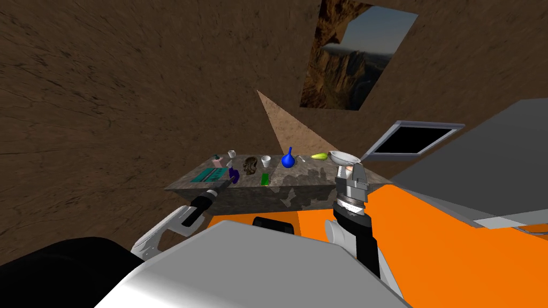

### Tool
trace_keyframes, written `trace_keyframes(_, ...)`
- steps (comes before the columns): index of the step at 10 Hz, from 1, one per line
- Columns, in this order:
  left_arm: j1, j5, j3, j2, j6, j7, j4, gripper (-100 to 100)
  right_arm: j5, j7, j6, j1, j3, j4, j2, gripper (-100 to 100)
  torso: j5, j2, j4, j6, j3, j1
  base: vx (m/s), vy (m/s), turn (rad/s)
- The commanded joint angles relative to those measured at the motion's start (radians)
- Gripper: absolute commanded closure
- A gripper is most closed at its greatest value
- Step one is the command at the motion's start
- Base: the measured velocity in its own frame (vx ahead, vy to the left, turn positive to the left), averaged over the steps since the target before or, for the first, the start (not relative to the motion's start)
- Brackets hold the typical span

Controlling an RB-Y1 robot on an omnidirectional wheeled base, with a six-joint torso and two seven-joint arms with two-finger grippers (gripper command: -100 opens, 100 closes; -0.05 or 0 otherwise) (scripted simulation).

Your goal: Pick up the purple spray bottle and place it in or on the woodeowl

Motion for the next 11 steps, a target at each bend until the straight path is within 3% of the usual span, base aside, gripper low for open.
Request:
trace_keyframes(1,-0.019,-0.016,0.002,0.014,0.034,-0.011,0.004,-100,0.0,0.0,0.0,0.0,0.0,0.0,0.0,0,0.0,0.0,0.0,0.0,0.0,0.0,0.041,-0.06,0.043)
trace_keyframes(3,-0.051,-0.044,0.008,0.034,0.078,-0.029,0.023,-100,0.0,0.0,0.0,0.0,0.0,0.0,0.0,0,0.0,0.001,0.0,0.0,0.0,0.0,0.043,-0.069,0.053)
trace_keyframes(4,-0.042,-0.036,0.004,0.028,0.068,-0.023,0.015,-100,0.0,0.0,0.0,0.0,0.0,0.0,0.0,0,0.0,0.0,0.0,0.0,0.0,0.0,0.023,-0.034,0.011)
trace_keyframes(5,-0.044,-0.038,0.004,0.029,0.072,-0.025,0.017,0,0.0,0.0,0.0,0.0,0.0,0.0,0.0,0,0.0,0.002,0.0,0.0,0.001,0.002,0.004,-0.006,-0.001)
trace_keyframes(6,-0.074,-0.033,0.007,0.032,0.094,-0.022,0.039,-100,0.0,0.0,0.0,0.0,0.0,0.0,0.0,0,0.001,0.003,0.001,0.0,0.002,0.004,0.005,0.002,-0.196)
trace_keyframes(8,-0.074,-0.035,0.009,0.028,0.089,-0.023,0.042,-100,0.0,0.0,0.0,0.0,0.0,0.0,0.0,0,0.001,0.003,0.001,0.0,0.002,0.006,0.008,0.018,-0.095)
trace_keyframes(9,-0.076,-0.035,0.009,0.027,0.092,-0.023,0.044,100,0.0,0.0,0.0,0.0,0.0,0.0,0.0,0,0.001,0.003,0.001,0.0,0.002,0.006,0.0,0.0,0.0)
trace_keyframes(11,-0.076,-0.036,0.01,0.028,0.093,-0.024,0.044,100,0.0,0.0,0.0,0.0,0.0,0.0,0.0,0,0.002,0.004,0.001,0.0,0.002,0.005,0.0,0.0,0.0)
